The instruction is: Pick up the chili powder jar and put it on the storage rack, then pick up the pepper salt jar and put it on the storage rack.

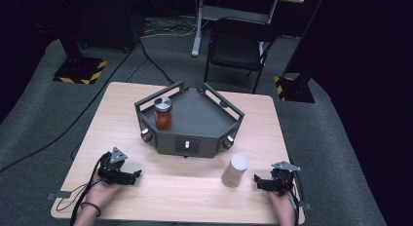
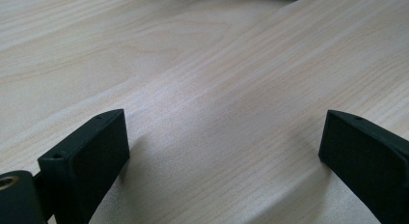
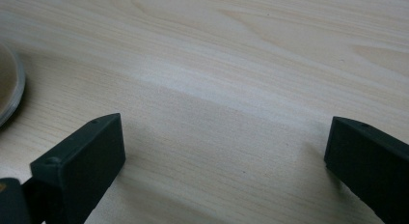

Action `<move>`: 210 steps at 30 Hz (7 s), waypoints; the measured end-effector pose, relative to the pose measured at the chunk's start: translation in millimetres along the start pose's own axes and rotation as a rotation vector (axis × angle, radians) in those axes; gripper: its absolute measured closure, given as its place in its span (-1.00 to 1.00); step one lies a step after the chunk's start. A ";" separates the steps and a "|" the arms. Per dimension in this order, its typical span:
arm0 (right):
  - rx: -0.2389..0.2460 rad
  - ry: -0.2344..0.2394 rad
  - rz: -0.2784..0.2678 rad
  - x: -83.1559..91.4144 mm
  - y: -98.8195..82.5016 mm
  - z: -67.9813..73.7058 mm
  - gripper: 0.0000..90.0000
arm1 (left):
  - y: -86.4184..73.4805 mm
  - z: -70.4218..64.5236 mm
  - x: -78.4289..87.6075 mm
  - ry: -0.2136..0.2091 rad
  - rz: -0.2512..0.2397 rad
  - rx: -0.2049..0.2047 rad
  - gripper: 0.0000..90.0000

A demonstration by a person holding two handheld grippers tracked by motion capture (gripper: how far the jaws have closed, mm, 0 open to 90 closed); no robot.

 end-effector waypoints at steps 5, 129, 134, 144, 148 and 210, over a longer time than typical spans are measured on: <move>0.000 0.000 0.000 0.0 0.0 0.0 -1.00 | 0.0 0.0 0.0 0.000 0.000 0.000 -0.93; 0.194 0.318 -0.121 54.7 29.0 63.2 -0.86 | 0.1 0.0 -0.1 0.000 0.000 0.001 -0.93; 0.201 0.324 -0.127 52.1 29.5 68.2 -0.85 | 0.0 0.0 -0.1 0.000 0.000 0.001 -0.93; 0.196 0.342 -0.138 46.7 30.8 75.1 -0.82 | 0.1 0.0 -0.1 0.000 0.000 0.001 -0.93; 0.191 0.352 -0.141 45.8 31.5 76.5 -0.81 | 0.0 0.0 -0.1 0.000 0.000 0.001 -0.93; 0.221 0.320 -0.113 33.8 49.8 102.7 -0.24 | 0.1 0.0 -0.1 0.000 0.000 0.001 -0.93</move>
Point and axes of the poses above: each handheld gripper's, and its own axes: x roughly backward along the jaws, y roughly out of its top, z roughly to its left, the point moved 10 cm from there along -x, roughly forward along the jaws, and after that the axes turned 8 degrees about -x, right-handed, at the moved point
